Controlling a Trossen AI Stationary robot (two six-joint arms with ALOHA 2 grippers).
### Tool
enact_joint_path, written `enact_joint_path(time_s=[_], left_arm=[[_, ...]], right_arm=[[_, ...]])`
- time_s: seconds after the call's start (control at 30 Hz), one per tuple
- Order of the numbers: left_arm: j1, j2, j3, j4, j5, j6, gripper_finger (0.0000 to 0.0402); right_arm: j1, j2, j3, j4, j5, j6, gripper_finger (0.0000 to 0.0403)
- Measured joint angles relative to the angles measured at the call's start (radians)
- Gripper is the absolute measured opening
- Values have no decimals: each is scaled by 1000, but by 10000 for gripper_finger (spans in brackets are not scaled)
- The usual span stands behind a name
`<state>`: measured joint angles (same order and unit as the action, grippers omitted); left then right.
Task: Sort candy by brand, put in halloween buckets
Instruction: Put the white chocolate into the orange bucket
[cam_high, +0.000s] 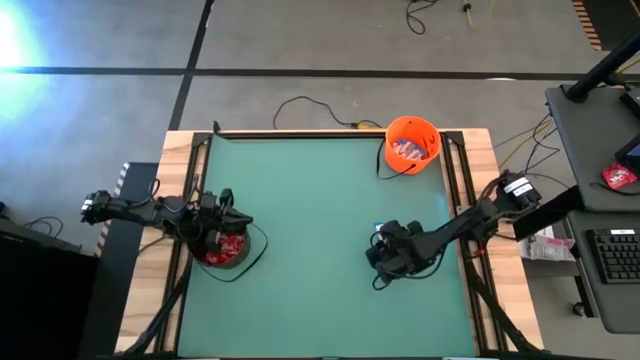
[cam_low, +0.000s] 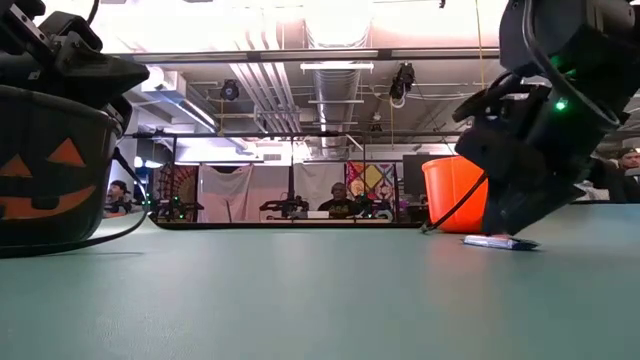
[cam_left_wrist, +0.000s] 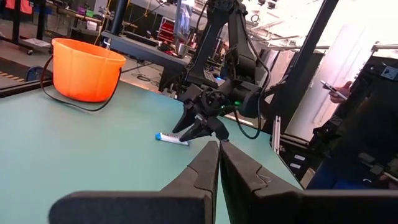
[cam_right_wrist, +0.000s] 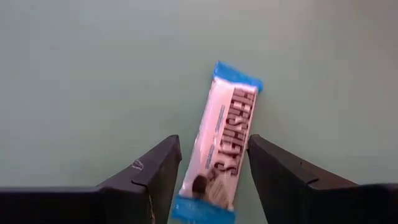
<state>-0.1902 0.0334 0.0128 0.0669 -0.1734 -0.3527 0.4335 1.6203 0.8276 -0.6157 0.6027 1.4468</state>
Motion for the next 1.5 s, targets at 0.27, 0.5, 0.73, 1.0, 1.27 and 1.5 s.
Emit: enact_joint_path(time_s=[0.27, 0.5, 0.73, 1.0, 1.27, 1.5], left_arm=[[0, 0, 0, 0, 0, 0, 0], [0, 0, 0, -1, 0, 0, 0], [0, 0, 0, -1, 0, 0, 0], [0, 0, 0, -1, 0, 0, 0], [0, 0, 0, -1, 0, 0, 0], [0, 0, 0, 0, 0, 0, 0]], right_arm=[[-6, 64, -30, 1, 36, 149, 182], [-9, 179, -23, 78, 40, 211, 183], [-7, 282, -8, 65, 46, 222, 167], [-7, 268, -11, 47, 66, 296, 117], [-21, 250, 6, 80, 40, 316, 87], [-35, 222, 49, 79, -3, 205, 80]])
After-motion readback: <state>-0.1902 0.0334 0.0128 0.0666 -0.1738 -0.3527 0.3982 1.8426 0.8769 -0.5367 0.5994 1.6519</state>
